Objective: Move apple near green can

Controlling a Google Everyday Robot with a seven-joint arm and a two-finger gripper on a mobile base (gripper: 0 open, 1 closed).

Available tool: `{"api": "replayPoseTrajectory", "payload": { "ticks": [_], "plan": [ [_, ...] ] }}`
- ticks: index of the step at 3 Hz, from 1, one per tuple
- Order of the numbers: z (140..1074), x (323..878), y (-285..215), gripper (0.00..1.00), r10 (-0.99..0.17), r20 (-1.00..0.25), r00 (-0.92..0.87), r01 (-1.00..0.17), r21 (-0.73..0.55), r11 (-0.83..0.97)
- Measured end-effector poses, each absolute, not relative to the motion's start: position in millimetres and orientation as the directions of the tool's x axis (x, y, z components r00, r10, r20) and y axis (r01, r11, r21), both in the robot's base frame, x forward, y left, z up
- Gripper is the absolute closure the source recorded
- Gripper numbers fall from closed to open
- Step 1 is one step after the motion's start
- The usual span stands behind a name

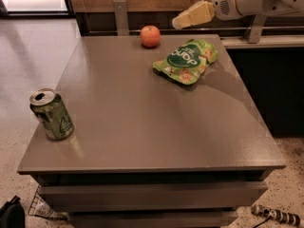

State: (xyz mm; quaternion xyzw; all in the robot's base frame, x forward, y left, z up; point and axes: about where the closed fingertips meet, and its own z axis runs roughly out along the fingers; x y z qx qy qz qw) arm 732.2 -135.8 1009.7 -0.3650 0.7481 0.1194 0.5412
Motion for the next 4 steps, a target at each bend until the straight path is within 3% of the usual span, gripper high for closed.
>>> {"api": "replayPoseTrajectory", "payload": {
  "ticks": [2,4],
  "plan": [
    [1006,736,-134,0.00,-0.390,-0.901,-0.189,-0.667,-0.174,0.724],
    [969,809,-63,0.00,-0.480,-0.867,-0.131,-0.772,-0.214,0.599]
  ]
}}
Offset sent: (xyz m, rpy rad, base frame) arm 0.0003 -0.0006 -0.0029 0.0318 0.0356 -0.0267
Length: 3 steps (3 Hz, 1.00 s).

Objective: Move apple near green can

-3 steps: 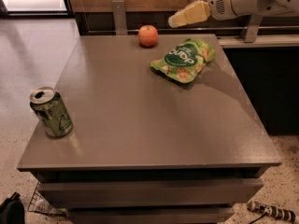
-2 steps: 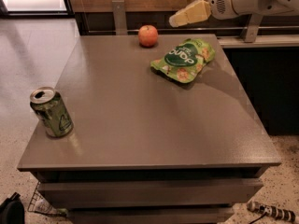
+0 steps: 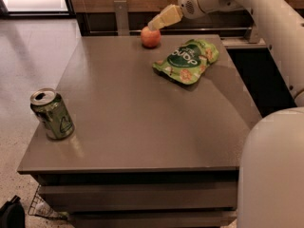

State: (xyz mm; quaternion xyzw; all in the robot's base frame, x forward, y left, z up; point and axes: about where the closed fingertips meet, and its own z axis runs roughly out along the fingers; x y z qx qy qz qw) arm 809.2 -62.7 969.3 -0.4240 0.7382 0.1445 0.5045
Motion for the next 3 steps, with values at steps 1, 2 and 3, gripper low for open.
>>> {"api": "replayPoseTrajectory", "payload": {
  "ticks": [1,2,3],
  "plan": [
    [944,831,-38,0.00,-0.477,-0.865,-0.153,-0.804,-0.172,0.569],
    [909,848,-22,0.00,-0.458,-0.862,-0.217,-0.818,-0.095,0.567],
    [885,858,-13,0.00,-0.439,-0.854,-0.279,-0.815,-0.031,0.578]
  ]
}}
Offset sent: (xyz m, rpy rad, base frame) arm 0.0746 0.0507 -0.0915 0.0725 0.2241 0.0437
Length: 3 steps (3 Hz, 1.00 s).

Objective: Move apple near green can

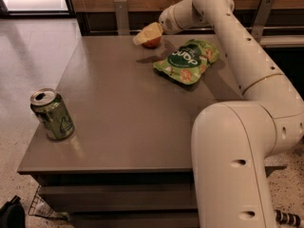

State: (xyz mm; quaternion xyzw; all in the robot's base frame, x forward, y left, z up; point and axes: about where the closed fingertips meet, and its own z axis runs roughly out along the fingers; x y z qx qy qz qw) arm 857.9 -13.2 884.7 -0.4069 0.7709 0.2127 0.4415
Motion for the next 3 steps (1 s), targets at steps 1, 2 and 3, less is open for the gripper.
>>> {"api": "replayPoseTrajectory", "payload": {
  "ticks": [1,2,3],
  "plan": [
    [871,862,-10,0.00,-0.414,-0.848,-0.330,-0.799,0.017,0.602],
    [859,864,-3,0.00,-0.387,-0.845,-0.370,-0.781,0.057,0.622],
    [844,872,4,0.03,-0.382,-0.834,-0.399,-0.760,0.068,0.647]
  ]
}}
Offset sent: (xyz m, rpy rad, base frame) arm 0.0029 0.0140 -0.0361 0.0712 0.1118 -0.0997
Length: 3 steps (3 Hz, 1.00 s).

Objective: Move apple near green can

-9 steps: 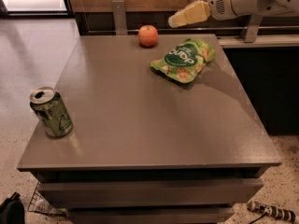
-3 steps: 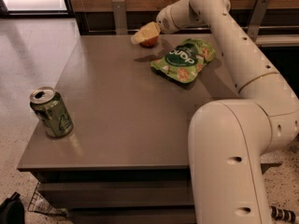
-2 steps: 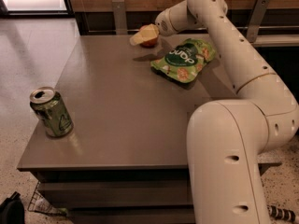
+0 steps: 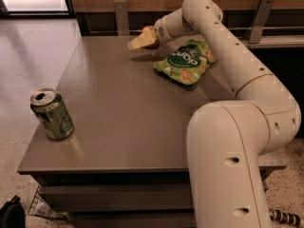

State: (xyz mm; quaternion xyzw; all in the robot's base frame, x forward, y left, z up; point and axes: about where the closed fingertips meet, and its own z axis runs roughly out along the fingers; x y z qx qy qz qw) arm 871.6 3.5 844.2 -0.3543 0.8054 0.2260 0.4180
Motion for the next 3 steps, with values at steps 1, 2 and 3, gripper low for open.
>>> {"api": "replayPoseTrajectory", "payload": {
  "ticks": [1,2,3],
  "plan": [
    [831.2,877.4,6.8,0.25,-0.389,-0.820,-0.421,-0.743,0.066,0.666],
    [828.0,877.5,9.8,0.49,-0.390,-0.818,-0.423,-0.745,0.069,0.663],
    [823.6,877.5,14.1,0.80,-0.393,-0.815,-0.426,-0.748,0.073,0.660]
  ]
}}
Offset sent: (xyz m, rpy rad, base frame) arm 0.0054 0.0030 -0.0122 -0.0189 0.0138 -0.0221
